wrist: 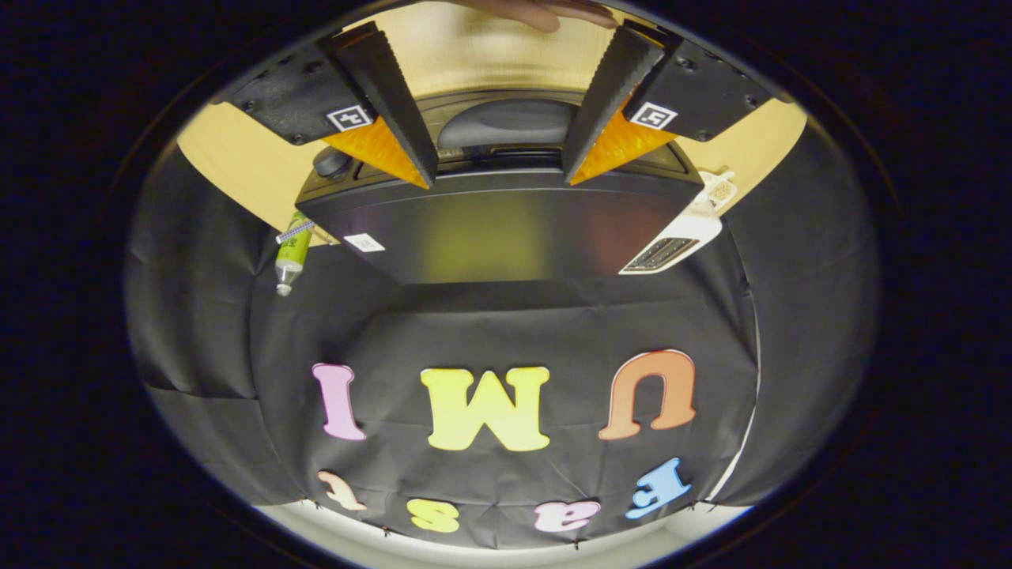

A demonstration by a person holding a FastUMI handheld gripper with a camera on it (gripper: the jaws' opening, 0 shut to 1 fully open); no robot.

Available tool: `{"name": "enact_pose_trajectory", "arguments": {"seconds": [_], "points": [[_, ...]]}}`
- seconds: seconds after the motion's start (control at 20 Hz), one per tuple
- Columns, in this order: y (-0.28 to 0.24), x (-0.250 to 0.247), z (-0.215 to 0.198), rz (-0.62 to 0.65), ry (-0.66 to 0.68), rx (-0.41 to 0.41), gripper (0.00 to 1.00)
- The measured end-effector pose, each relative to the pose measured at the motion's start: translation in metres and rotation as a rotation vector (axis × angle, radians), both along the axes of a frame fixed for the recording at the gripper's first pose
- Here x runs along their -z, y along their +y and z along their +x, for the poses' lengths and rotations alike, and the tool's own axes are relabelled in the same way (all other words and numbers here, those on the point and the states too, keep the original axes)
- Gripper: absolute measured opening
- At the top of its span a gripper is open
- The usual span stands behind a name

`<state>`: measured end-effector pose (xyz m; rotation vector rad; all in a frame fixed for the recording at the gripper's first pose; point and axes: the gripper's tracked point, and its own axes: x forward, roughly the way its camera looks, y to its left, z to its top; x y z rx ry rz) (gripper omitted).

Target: Open the toaster oven, put the food inside, and close the toaster oven door.

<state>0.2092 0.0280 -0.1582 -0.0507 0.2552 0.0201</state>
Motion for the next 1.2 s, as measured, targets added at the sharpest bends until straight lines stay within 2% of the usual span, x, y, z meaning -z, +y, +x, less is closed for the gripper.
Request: {"name": "enact_pose_trajectory", "arguments": {"seconds": [0.3,0.8,1.2], "points": [[0.002,0.005,-0.007,-0.008,-0.016,-0.012,1.00],[-0.007,0.029,-0.060,-0.026,0.043,-0.034,1.00],[-0.011,0.061,-0.097,-0.145,0.082,-0.047,1.00]]}}
